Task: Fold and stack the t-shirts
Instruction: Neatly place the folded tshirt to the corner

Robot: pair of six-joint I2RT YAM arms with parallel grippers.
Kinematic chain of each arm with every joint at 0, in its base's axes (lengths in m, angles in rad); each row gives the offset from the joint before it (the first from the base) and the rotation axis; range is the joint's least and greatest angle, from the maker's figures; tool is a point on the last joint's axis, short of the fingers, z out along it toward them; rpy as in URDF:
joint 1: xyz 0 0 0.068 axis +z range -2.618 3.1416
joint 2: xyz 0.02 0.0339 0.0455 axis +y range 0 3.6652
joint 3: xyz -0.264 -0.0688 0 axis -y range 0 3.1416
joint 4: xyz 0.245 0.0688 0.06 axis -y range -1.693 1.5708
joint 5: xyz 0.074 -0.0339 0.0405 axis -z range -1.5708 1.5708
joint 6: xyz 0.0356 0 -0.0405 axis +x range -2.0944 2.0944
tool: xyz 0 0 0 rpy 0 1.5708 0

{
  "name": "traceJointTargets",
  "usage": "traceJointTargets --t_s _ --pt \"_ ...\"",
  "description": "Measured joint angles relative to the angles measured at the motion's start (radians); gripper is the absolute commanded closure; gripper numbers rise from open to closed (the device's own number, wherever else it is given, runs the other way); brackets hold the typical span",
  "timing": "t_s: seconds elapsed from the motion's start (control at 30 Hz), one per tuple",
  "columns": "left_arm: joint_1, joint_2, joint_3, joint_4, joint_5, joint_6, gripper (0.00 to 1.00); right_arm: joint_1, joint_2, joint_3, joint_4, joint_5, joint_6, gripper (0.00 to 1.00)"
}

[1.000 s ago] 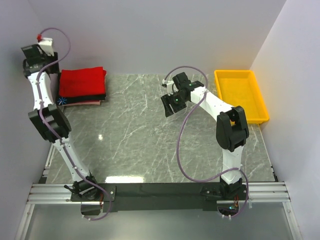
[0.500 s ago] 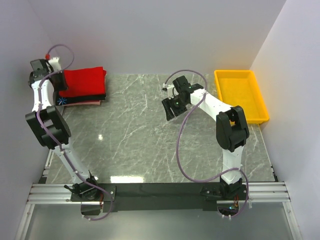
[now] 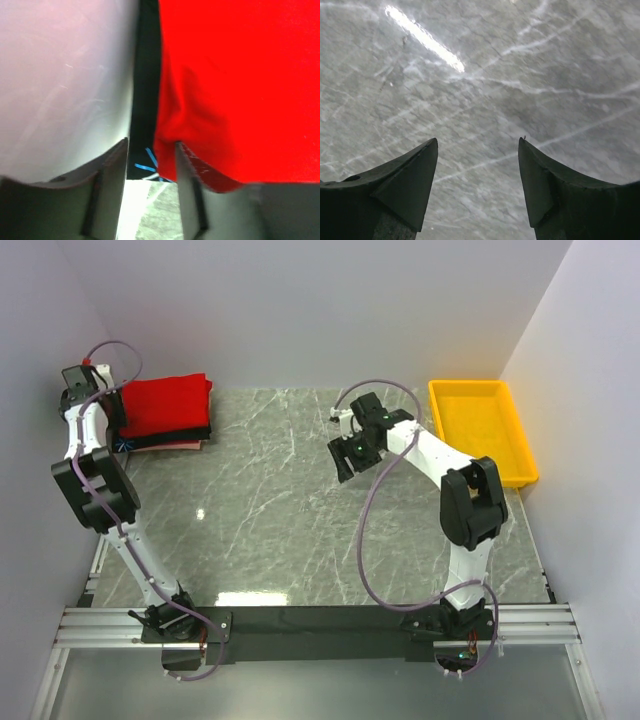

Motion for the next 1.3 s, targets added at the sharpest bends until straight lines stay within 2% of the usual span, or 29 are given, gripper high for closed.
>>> traceJointTargets --t_s 0.1,0.13,0.2,0.4,0.53,0.63,0.73,0.83,1.03,1.17,1.3 --pt "0.0 -0.013 -0.001 0.029 -0.021 0.013 0.01 -0.009 -0.047 -0.024 -0.003 0.026 -0.006 0.22" --pt "0.001 -0.022 -0.002 0.032 -0.021 0.014 0.0 -0.014 -0.068 -0.03 -0.002 0.036 -0.01 0.18" --pt "-0.003 -0.05 -0.002 0.037 -0.02 0.003 0.01 -0.031 -0.116 -0.035 -0.002 0.052 -0.016 0.18" --pt "-0.057 -0.18 0.01 0.028 -0.006 0.008 0.01 -0.123 -0.291 -0.041 0.031 0.132 -0.021 0.07" --pt "-0.179 -0.305 -0.011 0.032 -0.009 0.055 0.01 -0.206 -0.397 -0.048 0.043 0.174 -0.021 0.01" --pt "-0.324 -0.412 -0.084 0.043 -0.007 0.076 0.01 -0.256 -0.459 -0.05 0.038 0.196 -0.023 0.0" --pt "-0.444 -0.507 -0.2 0.047 0.06 0.07 0.01 -0.273 -0.528 -0.081 0.036 0.229 -0.024 0.0" --pt "-0.507 -0.597 -0.364 0.06 0.092 0.043 0.01 -0.273 -0.606 -0.155 0.034 0.22 -0.023 0.0" --pt "-0.64 -0.711 -0.669 0.066 0.105 -0.037 0.01 -0.273 -0.765 -0.425 0.053 0.122 0.005 0.0" --pt "-0.662 -0.789 -0.843 0.069 0.109 -0.085 0.0 -0.273 -0.827 -0.61 0.077 0.062 0.026 0.0" --pt "-0.659 -0.858 -0.946 0.065 0.089 -0.143 0.0 -0.273 -0.883 -0.697 0.093 0.042 0.043 0.0"
